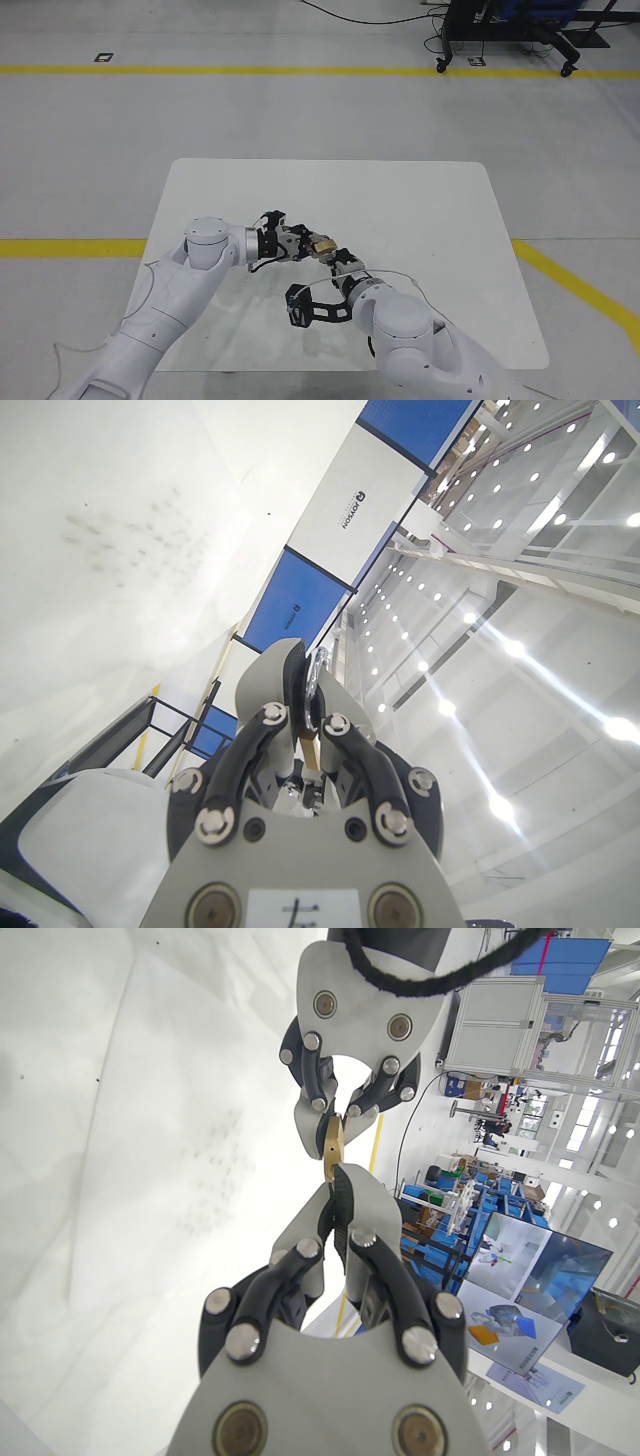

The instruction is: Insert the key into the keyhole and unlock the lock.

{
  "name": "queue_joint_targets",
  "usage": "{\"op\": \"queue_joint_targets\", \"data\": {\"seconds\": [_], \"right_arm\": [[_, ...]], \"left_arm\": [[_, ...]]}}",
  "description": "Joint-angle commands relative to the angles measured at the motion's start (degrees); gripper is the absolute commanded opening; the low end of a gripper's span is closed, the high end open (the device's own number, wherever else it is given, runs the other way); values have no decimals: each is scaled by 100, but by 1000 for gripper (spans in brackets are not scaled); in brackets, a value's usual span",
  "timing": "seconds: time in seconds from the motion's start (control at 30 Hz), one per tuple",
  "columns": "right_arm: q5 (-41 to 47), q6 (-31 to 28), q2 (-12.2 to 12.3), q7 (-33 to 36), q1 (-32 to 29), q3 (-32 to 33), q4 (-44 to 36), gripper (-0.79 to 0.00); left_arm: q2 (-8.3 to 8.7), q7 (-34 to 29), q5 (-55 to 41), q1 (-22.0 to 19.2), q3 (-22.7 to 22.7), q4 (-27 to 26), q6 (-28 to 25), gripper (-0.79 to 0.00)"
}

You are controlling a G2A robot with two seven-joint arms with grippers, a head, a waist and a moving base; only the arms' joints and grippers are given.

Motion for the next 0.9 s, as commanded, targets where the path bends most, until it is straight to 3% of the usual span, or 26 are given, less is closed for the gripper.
{"op": "queue_joint_targets", "data": {"seconds": [0.0, 0.87], "right_arm": [[-15, 3, -24, 18, 12, -32, 20, -785], [55, 95, -317, 334, 153, -95, 369, -785]], "left_arm": [[-4, 1, 8, -7, 15, 11, 10, -785], [-23, -83, 24, -66, 67, 101, 52, -785]]}}
